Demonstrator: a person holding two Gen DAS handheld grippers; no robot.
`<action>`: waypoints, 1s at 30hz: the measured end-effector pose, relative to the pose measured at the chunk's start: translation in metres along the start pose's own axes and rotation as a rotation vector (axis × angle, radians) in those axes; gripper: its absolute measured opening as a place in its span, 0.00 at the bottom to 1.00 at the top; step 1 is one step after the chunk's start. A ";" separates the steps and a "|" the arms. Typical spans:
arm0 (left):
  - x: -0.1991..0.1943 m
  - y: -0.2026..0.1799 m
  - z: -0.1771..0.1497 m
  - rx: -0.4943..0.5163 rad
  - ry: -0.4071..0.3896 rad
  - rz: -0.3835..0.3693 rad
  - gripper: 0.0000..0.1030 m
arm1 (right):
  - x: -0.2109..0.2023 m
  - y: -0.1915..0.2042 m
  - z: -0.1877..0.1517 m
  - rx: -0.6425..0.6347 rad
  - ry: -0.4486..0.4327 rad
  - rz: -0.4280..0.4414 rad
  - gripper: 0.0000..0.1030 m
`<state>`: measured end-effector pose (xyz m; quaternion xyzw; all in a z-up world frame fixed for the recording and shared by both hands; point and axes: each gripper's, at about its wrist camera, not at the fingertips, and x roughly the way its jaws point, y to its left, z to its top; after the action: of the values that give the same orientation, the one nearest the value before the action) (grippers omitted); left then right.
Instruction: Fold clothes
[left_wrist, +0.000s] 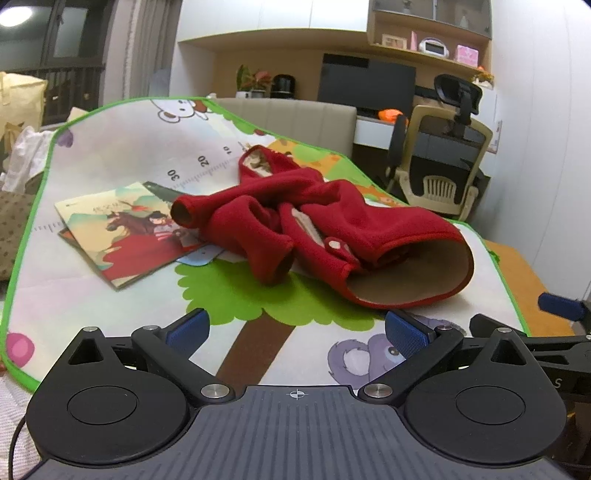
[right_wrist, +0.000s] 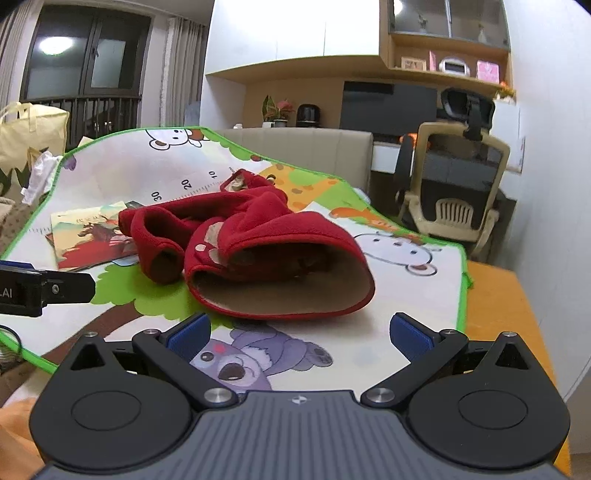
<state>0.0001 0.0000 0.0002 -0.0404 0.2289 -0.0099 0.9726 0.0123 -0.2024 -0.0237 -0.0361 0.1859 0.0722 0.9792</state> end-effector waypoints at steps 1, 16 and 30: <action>0.000 0.000 0.000 -0.001 0.002 0.001 1.00 | 0.001 -0.001 0.000 0.011 0.001 0.015 1.00; 0.006 0.001 0.000 0.008 0.050 0.029 1.00 | 0.005 0.005 0.004 0.001 0.023 0.046 1.00; 0.009 0.003 -0.001 0.006 0.081 0.029 1.00 | 0.006 0.005 0.001 0.001 0.034 0.057 1.00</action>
<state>0.0076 0.0023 -0.0049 -0.0337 0.2684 0.0019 0.9627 0.0179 -0.1970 -0.0249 -0.0316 0.2035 0.0992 0.9735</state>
